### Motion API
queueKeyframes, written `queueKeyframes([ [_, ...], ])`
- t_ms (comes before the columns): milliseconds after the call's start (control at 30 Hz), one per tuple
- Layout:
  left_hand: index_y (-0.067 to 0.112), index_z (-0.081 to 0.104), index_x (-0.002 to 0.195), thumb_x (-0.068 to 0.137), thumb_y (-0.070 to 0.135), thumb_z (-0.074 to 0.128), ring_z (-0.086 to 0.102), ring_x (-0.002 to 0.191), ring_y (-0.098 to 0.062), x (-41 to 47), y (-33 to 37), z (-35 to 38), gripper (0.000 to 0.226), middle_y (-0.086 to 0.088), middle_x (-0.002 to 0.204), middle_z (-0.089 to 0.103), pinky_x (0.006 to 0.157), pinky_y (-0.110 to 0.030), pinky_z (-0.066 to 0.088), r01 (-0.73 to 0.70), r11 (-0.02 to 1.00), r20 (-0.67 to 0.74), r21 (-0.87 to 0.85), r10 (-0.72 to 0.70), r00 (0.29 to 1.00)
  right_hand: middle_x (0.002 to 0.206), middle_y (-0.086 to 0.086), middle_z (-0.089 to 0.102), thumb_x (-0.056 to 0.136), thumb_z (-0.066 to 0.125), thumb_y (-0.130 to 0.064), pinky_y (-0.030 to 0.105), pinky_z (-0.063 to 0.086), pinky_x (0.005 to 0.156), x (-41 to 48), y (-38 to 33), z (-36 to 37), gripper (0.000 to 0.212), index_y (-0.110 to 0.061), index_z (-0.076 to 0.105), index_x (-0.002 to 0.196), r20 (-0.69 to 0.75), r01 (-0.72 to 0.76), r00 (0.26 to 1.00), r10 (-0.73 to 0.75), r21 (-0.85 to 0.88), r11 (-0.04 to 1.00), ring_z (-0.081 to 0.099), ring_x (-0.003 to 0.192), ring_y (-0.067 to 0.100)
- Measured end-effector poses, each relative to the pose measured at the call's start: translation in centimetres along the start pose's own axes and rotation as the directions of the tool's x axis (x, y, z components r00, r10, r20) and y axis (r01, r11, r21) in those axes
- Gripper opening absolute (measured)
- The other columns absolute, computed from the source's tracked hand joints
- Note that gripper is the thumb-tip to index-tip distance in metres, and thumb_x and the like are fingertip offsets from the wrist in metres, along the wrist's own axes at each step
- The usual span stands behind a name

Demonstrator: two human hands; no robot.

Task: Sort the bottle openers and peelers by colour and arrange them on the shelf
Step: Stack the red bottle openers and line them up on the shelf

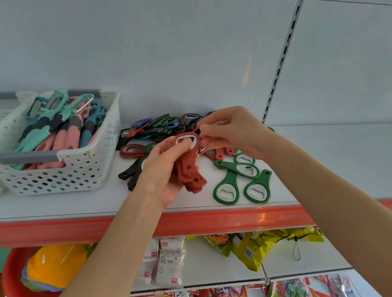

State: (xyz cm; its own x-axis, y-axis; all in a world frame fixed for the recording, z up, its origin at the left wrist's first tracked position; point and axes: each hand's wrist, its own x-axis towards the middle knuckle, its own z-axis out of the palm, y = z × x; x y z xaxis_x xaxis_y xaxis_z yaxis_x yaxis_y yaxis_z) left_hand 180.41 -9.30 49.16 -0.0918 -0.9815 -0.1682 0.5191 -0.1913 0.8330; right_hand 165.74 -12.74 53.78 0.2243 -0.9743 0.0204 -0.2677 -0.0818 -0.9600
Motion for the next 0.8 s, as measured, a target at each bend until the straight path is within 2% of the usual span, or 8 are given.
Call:
queueKeyframes([
  [67,0.005,0.049,0.120,0.084,0.000,0.057,0.061,0.062,-0.020,0.1,0.0,-0.4,0.037,-0.016,0.093,0.059,0.053,-0.028,0.052,-0.025,1.000,-0.055,0.012,0.026,0.998,0.066,0.012,0.064,0.087,0.060,-0.007,0.029,0.055,0.067,0.9,1.2,-0.4,0.013,-0.009,0.062,0.074,-0.107,0.013,0.993,-0.045,-0.286,0.958,0.061,0.057,0.017],
  [167,0.006,0.054,0.105,0.085,-0.004,0.050,0.061,0.065,-0.020,-0.3,0.0,-0.9,0.023,-0.016,0.089,0.059,0.056,-0.027,0.052,-0.057,0.998,-0.027,0.025,0.057,0.998,0.063,0.009,0.053,0.085,0.062,-0.029,0.027,0.043,0.057,2.3,3.8,-0.7,0.031,-0.008,0.050,0.065,-0.192,-0.151,0.981,0.013,-0.726,0.671,0.051,0.063,0.021],
  [267,0.008,0.050,0.113,0.083,-0.005,0.051,0.063,0.065,-0.020,-0.7,-0.2,-1.3,0.033,-0.018,0.096,0.060,0.054,-0.027,0.052,-0.062,0.998,-0.047,-0.001,0.062,0.997,0.060,0.002,0.043,0.081,0.064,-0.043,0.024,0.029,0.046,3.1,5.5,0.3,0.046,-0.012,0.037,0.059,-0.235,-0.239,0.969,0.078,-0.809,0.536,0.048,0.064,0.024],
  [333,0.011,0.048,0.119,0.082,-0.007,0.053,0.065,0.066,-0.021,-1.0,-0.2,-1.6,0.041,-0.018,0.103,0.061,0.053,-0.028,0.052,-0.061,0.998,-0.096,-0.024,0.058,0.994,0.059,0.002,0.042,0.080,0.064,-0.040,0.024,0.030,0.047,3.5,5.7,0.4,0.044,-0.012,0.039,0.058,-0.261,-0.263,0.962,0.085,-0.784,0.562,0.047,0.062,0.024],
  [467,0.016,0.050,0.111,0.081,-0.006,0.055,0.065,0.072,-0.024,-1.3,-0.3,-2.1,0.038,-0.019,0.109,0.059,0.056,-0.030,0.052,-0.085,0.995,-0.137,-0.047,0.078,0.987,0.064,0.007,0.052,0.078,0.061,-0.019,0.025,0.038,0.055,2.7,4.5,-1.4,0.020,0.000,0.065,0.074,-0.339,-0.289,0.939,0.060,-0.681,0.673,0.050,0.064,0.022],
  [533,0.012,0.047,0.119,0.082,-0.004,0.057,0.064,0.067,-0.023,-1.0,-0.8,-2.2,0.042,-0.020,0.110,0.058,0.052,-0.028,0.051,-0.088,0.994,-0.158,-0.070,0.076,0.985,0.062,0.010,0.049,0.075,0.059,-0.013,0.024,0.035,0.052,1.3,3.5,-2.5,0.020,0.005,0.066,0.072,-0.376,-0.237,0.927,-0.016,-0.617,0.750,0.042,0.058,0.018],
  [667,0.012,0.049,0.109,0.084,0.017,0.065,0.065,0.065,-0.022,-0.5,-2.1,-1.0,0.031,-0.017,0.109,0.059,0.051,-0.026,0.051,-0.068,0.985,-0.182,-0.156,0.039,0.982,0.061,0.022,0.052,0.078,0.062,-0.016,0.022,0.032,0.053,-3.6,1.4,-2.5,0.025,0.008,0.065,0.073,-0.413,-0.005,0.887,-0.205,-0.453,0.891,0.041,0.056,0.015],
  [800,0.003,0.051,0.122,0.065,0.052,0.076,0.062,0.085,-0.026,-0.3,-3.4,1.9,0.078,-0.016,0.109,0.059,0.066,-0.031,0.054,-0.044,0.972,-0.180,-0.232,0.001,0.984,0.068,0.022,0.062,0.083,0.064,-0.016,0.022,0.036,0.055,-8.2,2.4,0.8,0.024,0.005,0.068,0.074,-0.269,0.222,0.880,-0.392,-0.496,0.839,0.050,0.061,0.025],
])
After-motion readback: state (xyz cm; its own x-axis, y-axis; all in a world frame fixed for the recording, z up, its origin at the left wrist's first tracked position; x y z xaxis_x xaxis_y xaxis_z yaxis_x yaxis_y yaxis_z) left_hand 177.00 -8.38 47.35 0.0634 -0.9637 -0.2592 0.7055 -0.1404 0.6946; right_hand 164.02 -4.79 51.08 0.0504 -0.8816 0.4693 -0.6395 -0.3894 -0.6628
